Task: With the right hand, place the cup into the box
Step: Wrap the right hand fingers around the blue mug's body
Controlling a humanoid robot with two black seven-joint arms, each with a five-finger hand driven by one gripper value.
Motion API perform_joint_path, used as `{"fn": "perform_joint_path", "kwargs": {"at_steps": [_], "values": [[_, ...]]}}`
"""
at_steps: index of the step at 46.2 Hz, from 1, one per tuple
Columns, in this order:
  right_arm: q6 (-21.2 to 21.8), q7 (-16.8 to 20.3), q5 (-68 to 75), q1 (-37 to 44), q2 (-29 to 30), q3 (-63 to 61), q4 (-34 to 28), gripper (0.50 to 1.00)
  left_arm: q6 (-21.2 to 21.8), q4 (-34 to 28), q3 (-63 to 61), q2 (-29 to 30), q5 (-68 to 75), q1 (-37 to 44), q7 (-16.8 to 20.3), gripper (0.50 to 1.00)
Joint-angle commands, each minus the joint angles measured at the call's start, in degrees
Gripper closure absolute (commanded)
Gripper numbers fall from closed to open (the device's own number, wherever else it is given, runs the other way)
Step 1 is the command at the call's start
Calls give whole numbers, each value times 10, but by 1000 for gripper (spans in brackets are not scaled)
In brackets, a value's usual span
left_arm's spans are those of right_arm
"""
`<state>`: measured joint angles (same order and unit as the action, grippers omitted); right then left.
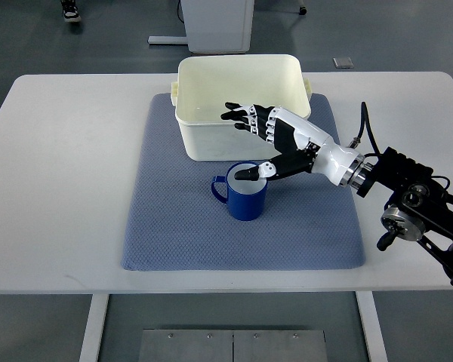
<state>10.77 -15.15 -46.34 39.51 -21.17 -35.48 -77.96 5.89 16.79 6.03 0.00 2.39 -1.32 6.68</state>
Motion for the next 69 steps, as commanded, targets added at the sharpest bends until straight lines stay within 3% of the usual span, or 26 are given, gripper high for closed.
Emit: {"fn": "perform_joint_path", "kwargs": {"at_steps": [1,33,69], "values": [[0,0,-5,-1,1,3,2,502,0,0,0,0,1,0,0,500],[-27,-31,-16,-15,16,29,82,505,0,0,-1,0,0,0,0,500],[-42,-31,-16,-19,49,42,103,505,0,0,0,0,0,0,0,500]]}}
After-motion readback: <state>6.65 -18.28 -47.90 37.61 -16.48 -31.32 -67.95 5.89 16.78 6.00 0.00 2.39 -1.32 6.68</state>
